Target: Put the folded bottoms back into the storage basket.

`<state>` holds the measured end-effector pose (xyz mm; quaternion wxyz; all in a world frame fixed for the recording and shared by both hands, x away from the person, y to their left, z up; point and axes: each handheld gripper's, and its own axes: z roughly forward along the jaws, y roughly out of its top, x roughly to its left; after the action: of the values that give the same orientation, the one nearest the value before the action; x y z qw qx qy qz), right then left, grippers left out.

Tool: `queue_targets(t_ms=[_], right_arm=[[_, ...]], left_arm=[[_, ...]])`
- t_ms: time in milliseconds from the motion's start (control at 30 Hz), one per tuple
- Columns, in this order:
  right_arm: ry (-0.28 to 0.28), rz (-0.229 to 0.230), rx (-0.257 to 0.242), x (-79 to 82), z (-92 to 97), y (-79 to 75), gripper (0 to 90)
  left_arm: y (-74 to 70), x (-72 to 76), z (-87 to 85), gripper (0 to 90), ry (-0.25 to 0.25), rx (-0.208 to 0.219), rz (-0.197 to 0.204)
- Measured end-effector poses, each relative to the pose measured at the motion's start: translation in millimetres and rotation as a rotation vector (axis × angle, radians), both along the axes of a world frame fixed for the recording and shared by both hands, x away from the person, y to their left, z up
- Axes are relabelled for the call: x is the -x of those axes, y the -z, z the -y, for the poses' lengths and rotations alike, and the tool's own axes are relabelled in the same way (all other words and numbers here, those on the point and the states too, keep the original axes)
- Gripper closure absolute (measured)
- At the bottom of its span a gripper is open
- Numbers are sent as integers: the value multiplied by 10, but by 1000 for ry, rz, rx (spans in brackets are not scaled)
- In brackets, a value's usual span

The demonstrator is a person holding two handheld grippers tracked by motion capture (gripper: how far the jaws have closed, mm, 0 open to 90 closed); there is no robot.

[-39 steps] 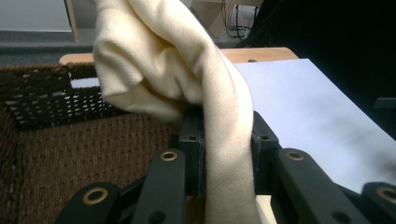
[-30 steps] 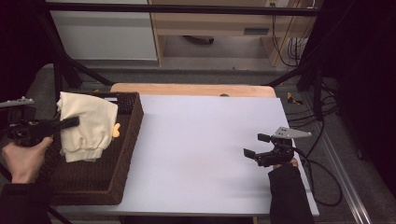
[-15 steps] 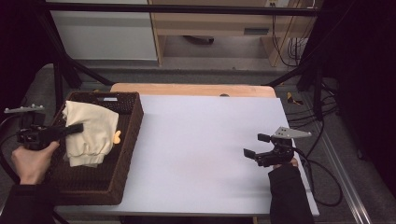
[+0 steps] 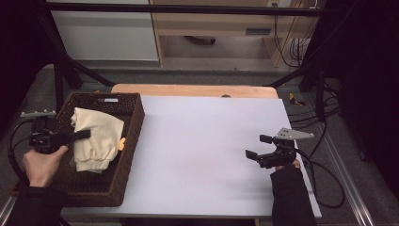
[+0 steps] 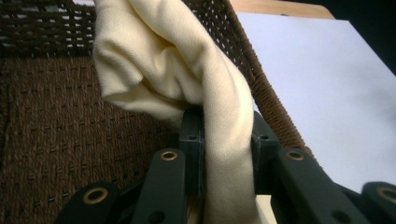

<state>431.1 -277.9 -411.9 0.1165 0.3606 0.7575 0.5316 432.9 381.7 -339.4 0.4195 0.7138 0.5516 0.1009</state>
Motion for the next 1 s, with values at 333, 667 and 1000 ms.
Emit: queue_targets(t_ms=[333,667,1000], right_arm=[[0,-3,1,-1,-5,2,36],[1,-3,1,-1,-4,2,36],[0,-2,0,1,-4,1,36]], left_arm=[[166,-57,23,718,4,-2,-35],[283,-115,43,713,-6,-44,-62],[333,-137,26,686,-55,-133,-75]])
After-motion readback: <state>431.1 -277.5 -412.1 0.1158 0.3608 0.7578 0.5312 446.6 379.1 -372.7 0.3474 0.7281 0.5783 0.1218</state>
